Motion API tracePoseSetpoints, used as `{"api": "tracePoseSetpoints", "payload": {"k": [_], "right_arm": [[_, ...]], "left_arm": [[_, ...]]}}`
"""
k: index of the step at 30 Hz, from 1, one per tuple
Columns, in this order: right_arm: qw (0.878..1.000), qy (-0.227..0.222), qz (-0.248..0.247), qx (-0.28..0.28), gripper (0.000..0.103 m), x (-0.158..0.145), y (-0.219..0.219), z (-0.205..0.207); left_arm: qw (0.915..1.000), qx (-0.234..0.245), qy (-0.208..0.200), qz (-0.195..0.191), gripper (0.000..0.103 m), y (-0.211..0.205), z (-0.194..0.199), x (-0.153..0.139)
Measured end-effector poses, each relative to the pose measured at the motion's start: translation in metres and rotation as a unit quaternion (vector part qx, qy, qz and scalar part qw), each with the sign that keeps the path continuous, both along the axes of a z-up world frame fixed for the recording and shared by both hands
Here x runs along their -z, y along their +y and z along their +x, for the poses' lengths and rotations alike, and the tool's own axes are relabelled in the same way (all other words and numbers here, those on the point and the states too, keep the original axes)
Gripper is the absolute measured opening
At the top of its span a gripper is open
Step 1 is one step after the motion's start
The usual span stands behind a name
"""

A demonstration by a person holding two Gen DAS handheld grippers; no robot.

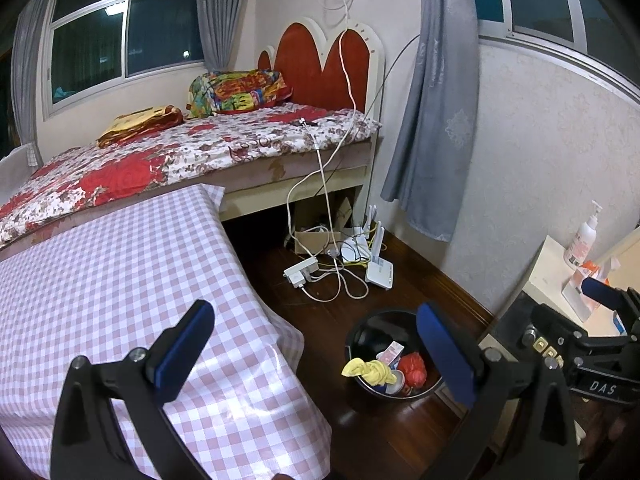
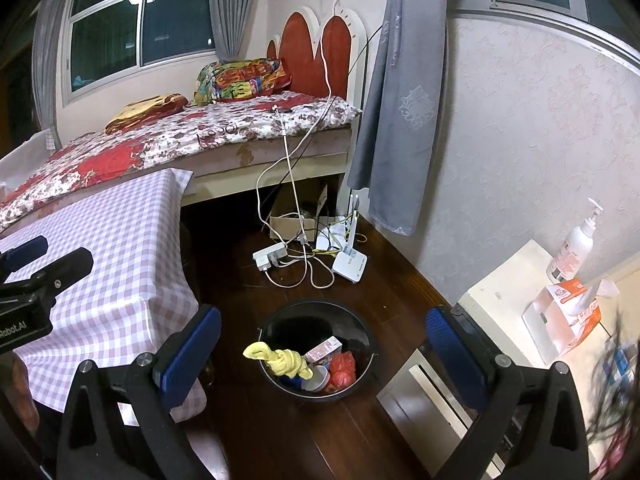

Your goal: Collect trash

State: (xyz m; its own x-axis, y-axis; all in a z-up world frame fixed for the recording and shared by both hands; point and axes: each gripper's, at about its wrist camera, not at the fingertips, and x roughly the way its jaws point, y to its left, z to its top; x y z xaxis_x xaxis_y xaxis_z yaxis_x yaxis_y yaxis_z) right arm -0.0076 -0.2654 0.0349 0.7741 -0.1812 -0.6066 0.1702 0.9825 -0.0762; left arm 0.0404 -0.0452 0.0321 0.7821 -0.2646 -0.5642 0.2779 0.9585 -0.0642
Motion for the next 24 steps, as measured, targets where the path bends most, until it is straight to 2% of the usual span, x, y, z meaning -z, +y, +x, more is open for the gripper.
{"api": "tracePoseSetpoints", "payload": {"k": [24], "right_arm": [[1.0,0.0,0.001,-0.001,0.103,0.0007,-0.0002,0.0003]], "left_arm": [[1.0,0.0,0.005,0.001,0.102,-0.0018,-0.0017,0.0007]]}}
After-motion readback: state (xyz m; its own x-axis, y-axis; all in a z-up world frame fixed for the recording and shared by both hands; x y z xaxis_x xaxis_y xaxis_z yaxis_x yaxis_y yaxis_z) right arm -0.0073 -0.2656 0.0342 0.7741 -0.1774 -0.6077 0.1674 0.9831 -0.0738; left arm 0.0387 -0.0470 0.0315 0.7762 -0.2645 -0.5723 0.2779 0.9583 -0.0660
